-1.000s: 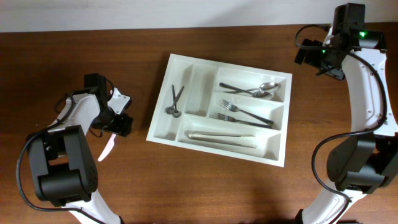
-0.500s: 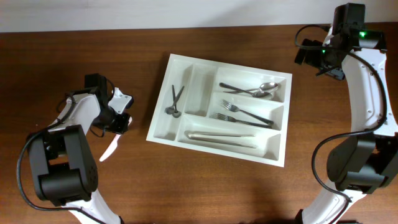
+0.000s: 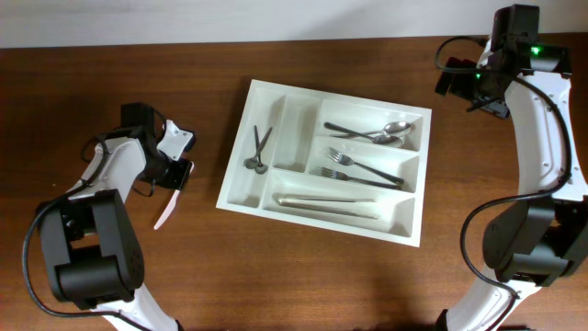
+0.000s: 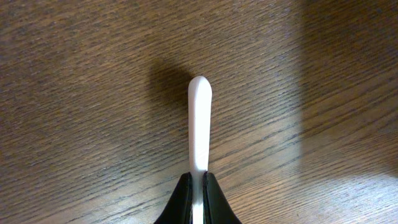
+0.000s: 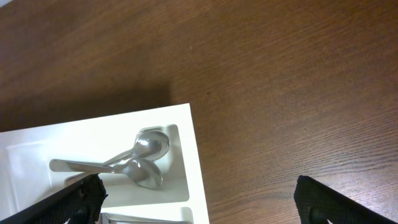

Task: Pack container
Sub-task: 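Lower the left gripper and close it on the pink knife handle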

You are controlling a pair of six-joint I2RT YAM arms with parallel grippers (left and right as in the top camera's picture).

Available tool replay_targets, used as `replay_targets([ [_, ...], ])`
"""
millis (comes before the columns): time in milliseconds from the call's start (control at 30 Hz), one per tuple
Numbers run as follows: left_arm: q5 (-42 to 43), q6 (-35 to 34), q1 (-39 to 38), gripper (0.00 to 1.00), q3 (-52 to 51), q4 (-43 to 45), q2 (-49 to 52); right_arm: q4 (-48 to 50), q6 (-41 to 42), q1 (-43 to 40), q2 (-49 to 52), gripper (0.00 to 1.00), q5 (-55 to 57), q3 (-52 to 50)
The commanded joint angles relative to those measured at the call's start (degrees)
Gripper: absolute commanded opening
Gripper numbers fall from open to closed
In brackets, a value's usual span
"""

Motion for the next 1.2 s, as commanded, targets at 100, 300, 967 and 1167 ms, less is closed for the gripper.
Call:
replay_targets([
  [100,-3.91,-4.48,0.04,0.02,4.81,0.2,2.47,-0.02,0.5,-0.09,0.11,0.99,0.72,0.9],
  [300,-3.87,-5.99,0.04,0.02,13.6,-3.37,2.45,-0.02,0.5,-0.09,0.11,0.99,0.72,0.9],
  [967,-4.92,-9.75,0.04,0.25,19.69,-9.57,2.75,-0.02,0.48,-0.09,0.11,0.99,0.72,0.9],
  [1167,-5.84,-10.6,0.04,0.26,19.52,-11.06,3.58,-0.02,0.48,-0.09,0.11,0.99,0.72,0.9],
])
